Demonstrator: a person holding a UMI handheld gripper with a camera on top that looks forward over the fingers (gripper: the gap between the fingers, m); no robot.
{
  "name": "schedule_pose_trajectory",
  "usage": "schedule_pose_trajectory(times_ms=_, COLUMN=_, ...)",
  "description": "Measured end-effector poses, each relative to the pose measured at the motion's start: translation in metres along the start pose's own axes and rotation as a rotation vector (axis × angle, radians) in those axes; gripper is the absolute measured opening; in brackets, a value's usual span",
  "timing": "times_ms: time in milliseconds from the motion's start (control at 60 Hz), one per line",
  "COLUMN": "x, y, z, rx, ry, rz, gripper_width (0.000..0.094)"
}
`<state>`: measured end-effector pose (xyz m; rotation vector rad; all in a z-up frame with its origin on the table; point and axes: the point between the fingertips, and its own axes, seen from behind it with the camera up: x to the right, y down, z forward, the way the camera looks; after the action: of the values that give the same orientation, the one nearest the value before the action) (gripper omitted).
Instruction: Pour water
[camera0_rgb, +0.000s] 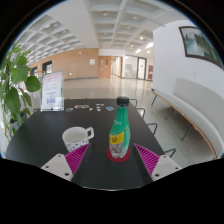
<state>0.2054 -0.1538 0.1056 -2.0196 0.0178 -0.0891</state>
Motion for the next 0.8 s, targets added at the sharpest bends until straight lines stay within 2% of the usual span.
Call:
schedule_pose_trajectory(times_ms=167, x=-0.015, y=0.000, z=-0.083, rx=-0.005, ry=0.035, rz=-0.028, gripper_width=0.0854)
schedule_pose_trajectory(times_ms=417, x=-0.038, y=0.017, z=-0.179, rx=-0.012, ry=0.033, rz=-0.048, gripper_width=0.0856)
schedule_pose_trajectory(times_ms=633, x=-0.040, y=0.033, z=-0.218, rx=-0.023, ry=0.046, rz=-0.060, gripper_width=0.0857)
schedule_pose_trajectory(times_ms=800, x=-0.042, y=0.035, z=-0.234, rx=0.001, ry=0.045, rz=-0.077, gripper_width=0.0858)
